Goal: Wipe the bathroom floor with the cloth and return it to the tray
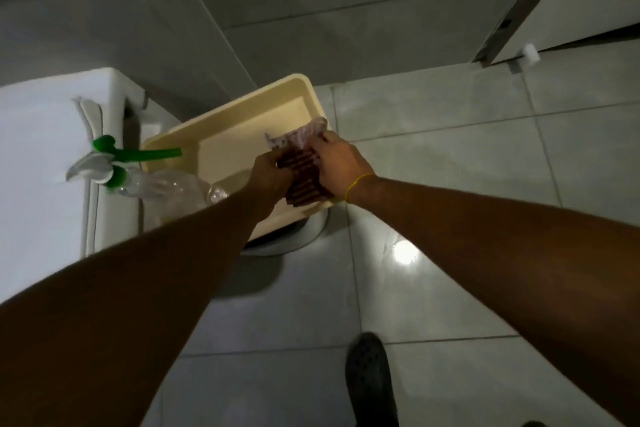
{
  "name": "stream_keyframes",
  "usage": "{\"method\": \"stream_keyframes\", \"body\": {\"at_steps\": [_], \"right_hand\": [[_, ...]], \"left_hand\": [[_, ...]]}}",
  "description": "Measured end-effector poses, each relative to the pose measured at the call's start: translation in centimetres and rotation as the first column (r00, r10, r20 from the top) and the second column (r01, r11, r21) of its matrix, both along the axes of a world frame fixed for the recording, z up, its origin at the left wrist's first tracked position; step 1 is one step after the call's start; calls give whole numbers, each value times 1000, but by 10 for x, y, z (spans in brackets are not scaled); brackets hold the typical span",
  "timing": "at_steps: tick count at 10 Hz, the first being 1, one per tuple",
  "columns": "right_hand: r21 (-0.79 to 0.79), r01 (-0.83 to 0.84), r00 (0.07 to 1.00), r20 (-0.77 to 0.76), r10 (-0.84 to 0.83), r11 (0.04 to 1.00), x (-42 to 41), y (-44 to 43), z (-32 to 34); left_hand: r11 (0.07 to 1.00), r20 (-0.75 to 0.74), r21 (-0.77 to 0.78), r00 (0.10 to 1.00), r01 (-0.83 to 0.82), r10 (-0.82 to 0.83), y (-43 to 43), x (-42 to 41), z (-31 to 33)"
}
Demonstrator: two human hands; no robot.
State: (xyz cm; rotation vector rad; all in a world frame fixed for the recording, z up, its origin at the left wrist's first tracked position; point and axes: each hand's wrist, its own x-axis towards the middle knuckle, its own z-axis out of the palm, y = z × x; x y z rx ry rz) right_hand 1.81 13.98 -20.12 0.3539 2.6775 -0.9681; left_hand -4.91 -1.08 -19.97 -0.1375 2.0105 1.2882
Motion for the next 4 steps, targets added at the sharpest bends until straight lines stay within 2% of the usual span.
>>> {"method": "stream_keyframes", "body": {"at_steps": [1,2,3,4], "right_hand": [[114,-117,990,88,107,987,-4,-7,-11],[287,-201,977,126,171,937,-3,-17,-16],[418,-136,990,85,110,898,10,-27,-9],[347,-21,997,73,-5,938,25,-21,2]], "left_hand": [[986,-55,-109,990,125,-132,0,5,-17],[849,-104,-427,916,312,-388,2,9,-24],[562,-52,-727,784,395,-619,8,23,-15],[577,-103,-738,787,350,-609,11,34,0]]}}
